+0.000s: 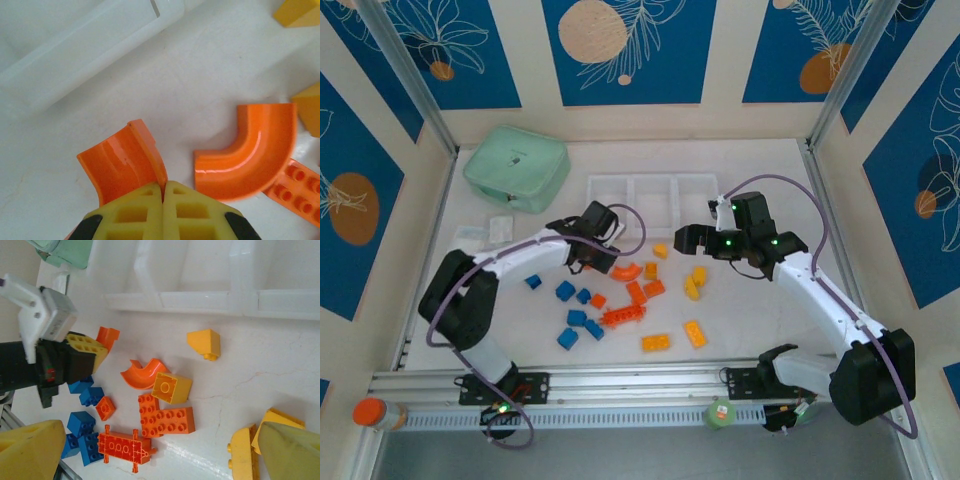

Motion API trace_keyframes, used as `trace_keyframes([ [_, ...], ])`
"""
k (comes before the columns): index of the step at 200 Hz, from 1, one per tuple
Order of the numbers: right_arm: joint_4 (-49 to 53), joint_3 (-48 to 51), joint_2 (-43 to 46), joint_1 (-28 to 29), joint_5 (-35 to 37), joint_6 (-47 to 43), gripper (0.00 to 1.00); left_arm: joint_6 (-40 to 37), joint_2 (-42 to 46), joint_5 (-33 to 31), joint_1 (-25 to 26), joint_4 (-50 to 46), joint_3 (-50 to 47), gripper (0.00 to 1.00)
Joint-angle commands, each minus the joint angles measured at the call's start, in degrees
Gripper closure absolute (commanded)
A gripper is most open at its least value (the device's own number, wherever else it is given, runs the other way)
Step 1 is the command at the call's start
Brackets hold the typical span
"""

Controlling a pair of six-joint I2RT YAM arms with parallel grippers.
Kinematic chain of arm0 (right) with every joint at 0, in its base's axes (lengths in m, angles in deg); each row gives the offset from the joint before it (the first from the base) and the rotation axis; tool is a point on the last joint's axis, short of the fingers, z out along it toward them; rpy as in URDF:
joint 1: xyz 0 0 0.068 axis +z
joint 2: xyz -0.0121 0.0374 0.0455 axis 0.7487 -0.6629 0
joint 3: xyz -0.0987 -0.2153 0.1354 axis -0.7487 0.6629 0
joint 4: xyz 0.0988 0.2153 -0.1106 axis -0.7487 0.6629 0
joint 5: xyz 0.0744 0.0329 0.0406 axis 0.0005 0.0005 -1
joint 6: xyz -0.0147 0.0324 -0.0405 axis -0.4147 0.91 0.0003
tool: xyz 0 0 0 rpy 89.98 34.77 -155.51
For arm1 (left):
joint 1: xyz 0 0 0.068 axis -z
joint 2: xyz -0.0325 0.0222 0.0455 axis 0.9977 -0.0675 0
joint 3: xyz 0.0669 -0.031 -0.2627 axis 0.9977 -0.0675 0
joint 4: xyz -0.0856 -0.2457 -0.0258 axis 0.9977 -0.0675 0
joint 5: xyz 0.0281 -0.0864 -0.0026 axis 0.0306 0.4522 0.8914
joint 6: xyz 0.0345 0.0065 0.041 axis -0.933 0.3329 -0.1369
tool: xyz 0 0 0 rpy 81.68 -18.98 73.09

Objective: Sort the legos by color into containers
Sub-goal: Pick up the lego from the center of the table, then place the lego in the container.

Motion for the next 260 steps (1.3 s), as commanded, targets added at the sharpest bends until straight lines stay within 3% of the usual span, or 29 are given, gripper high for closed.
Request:
trace_keyframes([
  [1,-0.8,-0.7,-1.5,0.0,-2.3,-0.6,0.01,3.8,4.9,1.8,0.1,-1.8,0.2,1.0],
  [44,-3.4,-1.5,-3.9,0.4,-2.5,0.4,0.01,9.3,4.7,1.9,-1.3,-0.3,8.3,1.0],
  [69,-4.2,-2.0,-4.9,0.4,-2.0,0.7,0.01,14.3,-1.2,2.2,-4.4,0.3,14.9,1.0],
  [91,-4.4,-2.5,-5.7,0.4,-1.7,0.8,0.01,17.8,-6.9,6.1,-7.3,3.6,18.7,1.0],
  [156,-3.4,-3.6,-6.3,0.2,-1.8,-0.2,0.01,21.0,-20.4,6.2,-12.0,6.1,27.9,1.0],
  [211,-3.3,-4.1,-5.3,-0.3,-3.1,-1.0,0.01,20.6,-23.2,6.4,-12.1,4.3,30.5,0.82],
  [260,-0.1,-5.4,-3.5,-0.9,-2.9,-2.0,0.01,19.6,-21.6,6.7,-12.1,-0.2,32.0,0.78],
])
